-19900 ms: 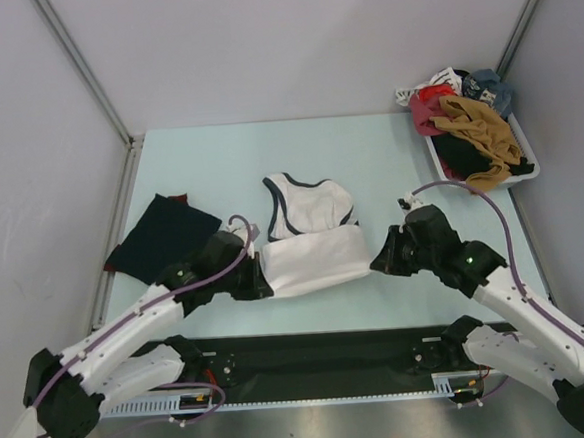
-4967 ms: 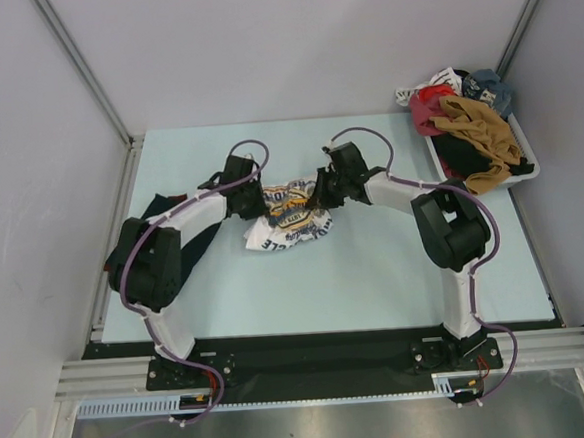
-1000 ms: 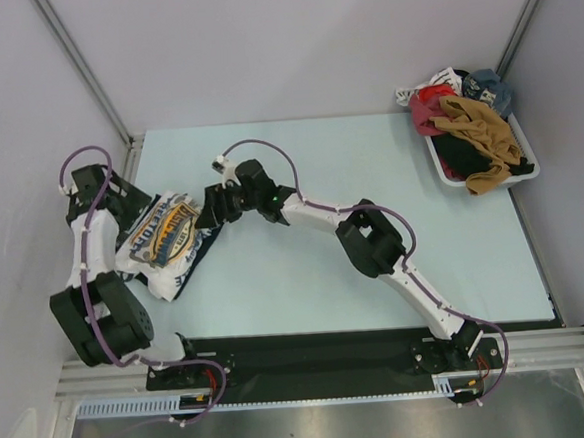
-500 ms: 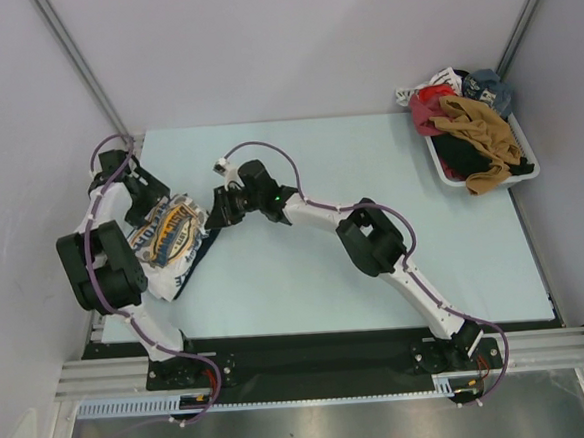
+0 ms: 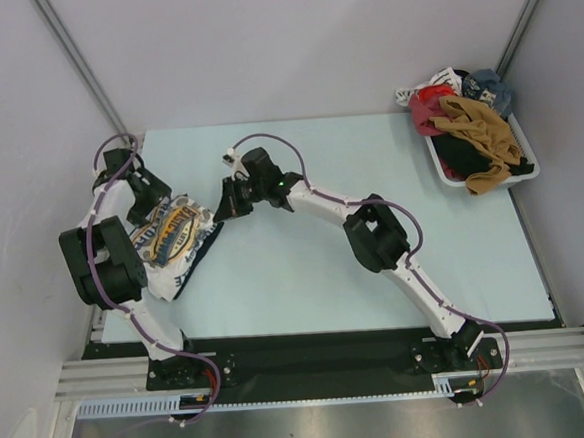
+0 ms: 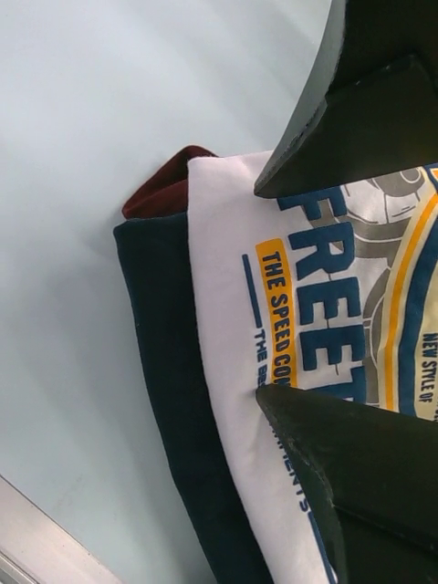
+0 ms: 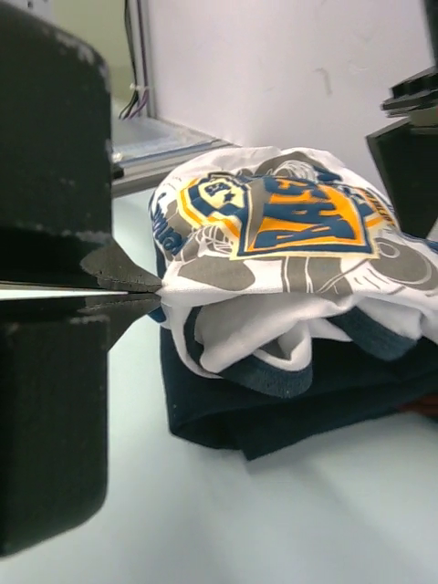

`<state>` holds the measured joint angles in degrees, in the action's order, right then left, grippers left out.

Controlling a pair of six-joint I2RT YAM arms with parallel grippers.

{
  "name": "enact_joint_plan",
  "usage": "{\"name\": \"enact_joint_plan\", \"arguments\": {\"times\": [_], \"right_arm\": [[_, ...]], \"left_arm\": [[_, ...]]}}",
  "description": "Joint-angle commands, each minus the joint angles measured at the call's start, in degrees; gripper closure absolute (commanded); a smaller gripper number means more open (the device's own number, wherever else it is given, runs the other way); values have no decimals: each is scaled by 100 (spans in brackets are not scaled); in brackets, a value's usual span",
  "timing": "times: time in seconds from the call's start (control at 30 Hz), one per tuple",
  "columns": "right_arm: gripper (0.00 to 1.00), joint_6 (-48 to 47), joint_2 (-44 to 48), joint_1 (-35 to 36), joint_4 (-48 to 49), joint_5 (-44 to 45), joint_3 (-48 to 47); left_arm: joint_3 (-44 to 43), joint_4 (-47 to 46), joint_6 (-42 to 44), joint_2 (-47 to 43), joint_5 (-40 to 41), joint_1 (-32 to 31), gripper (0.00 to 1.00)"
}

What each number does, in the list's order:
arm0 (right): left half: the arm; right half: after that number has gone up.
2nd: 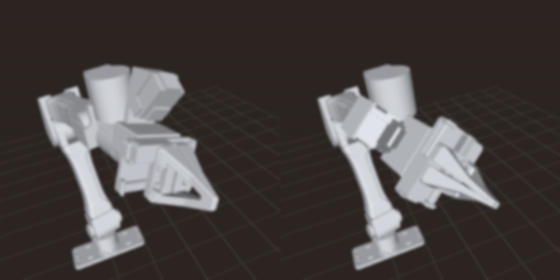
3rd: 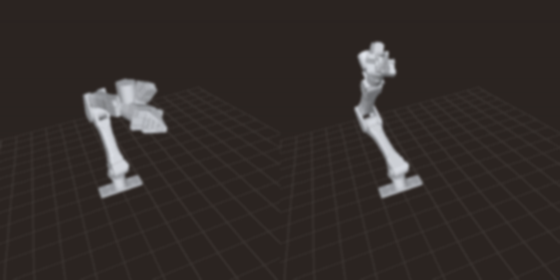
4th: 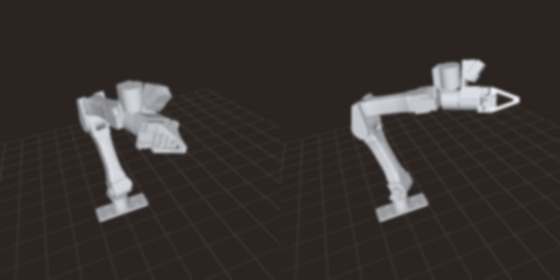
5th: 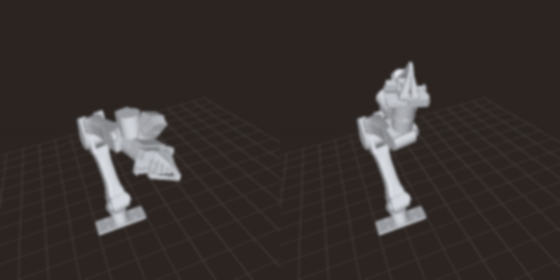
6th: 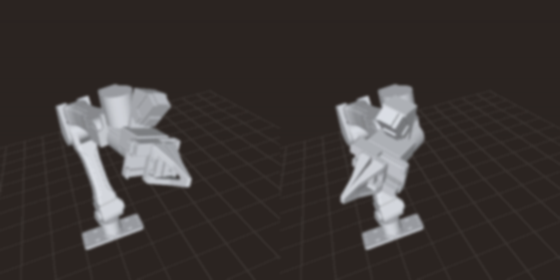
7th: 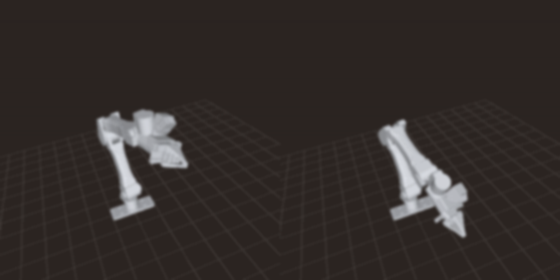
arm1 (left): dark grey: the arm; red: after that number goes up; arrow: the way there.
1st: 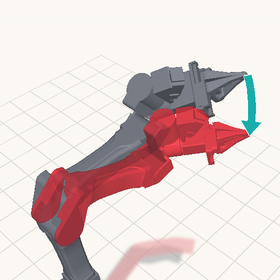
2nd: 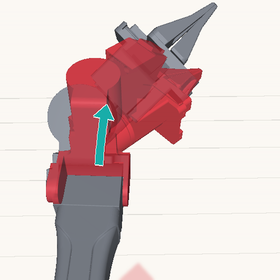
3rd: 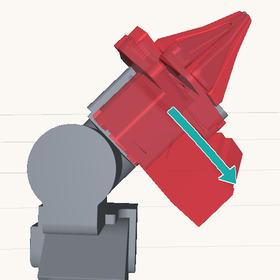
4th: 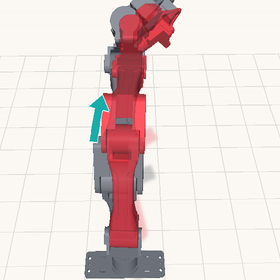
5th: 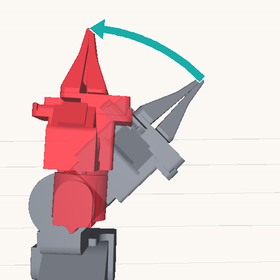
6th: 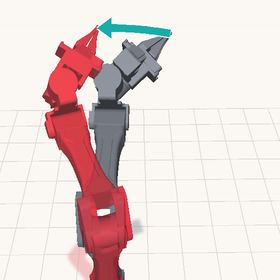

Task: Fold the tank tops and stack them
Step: Neatly place the folded tank top to the corner

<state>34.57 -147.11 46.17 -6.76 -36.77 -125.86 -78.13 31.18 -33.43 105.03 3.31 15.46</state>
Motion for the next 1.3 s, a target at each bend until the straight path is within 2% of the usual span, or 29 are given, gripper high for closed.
{"name": "enact_joint_plan", "arguments": {"times": [0.0,0.13,0.27,0.43,0.67,0.7,0.77,0.83,0.9,1.03,1.13,1.17,1.2,1.27], "right_arm": [[100,427,473,-205,-800,-31,-378],[100,490,412,-267,-1142,117,-421],[100,437,34,-284,-1573,171,-904],[97,533,-423,-311,-1381,22,-975],[65,349,-442,-284,-1310,3,-756],[55,305,-285,-302,-1249,38,-651],[47,209,162,-354,-1047,152,-64],[45,182,506,-459,-530,179,716],[44,278,997,-539,240,-13,1237],[46,376,1525,-776,1149,-418,2179],[53,218,1860,-855,1353,-541,2671],[62,182,1957,-890,1388,-567,2811],[65,121,2045,-899,1493,-594,3065],[71,51,2316,-926,1564,-629,3348]], "left_arm": [[-212,-86,82,17,222,-79,12],[-212,-59,108,-1,319,-105,12],[-220,-33,117,-1,372,-105,12],[-256,-7,153,-9,442,-114,12],[-475,247,214,-193,434,-123,9],[-623,327,223,-246,416,-105,8],[-834,528,293,-473,390,-114,7],[-914,608,346,-685,328,-114,6],[-993,679,442,-1019,162,-114,6],[-915,758,548,-1529,-304,-96,5],[-521,488,539,-1933,-1339,-87,5],[-337,294,505,-2169,-1672,-87,7],[153,49,408,-2302,-2424,-87,9],[621,-602,241,-2635,-2992,-87,14]]}}
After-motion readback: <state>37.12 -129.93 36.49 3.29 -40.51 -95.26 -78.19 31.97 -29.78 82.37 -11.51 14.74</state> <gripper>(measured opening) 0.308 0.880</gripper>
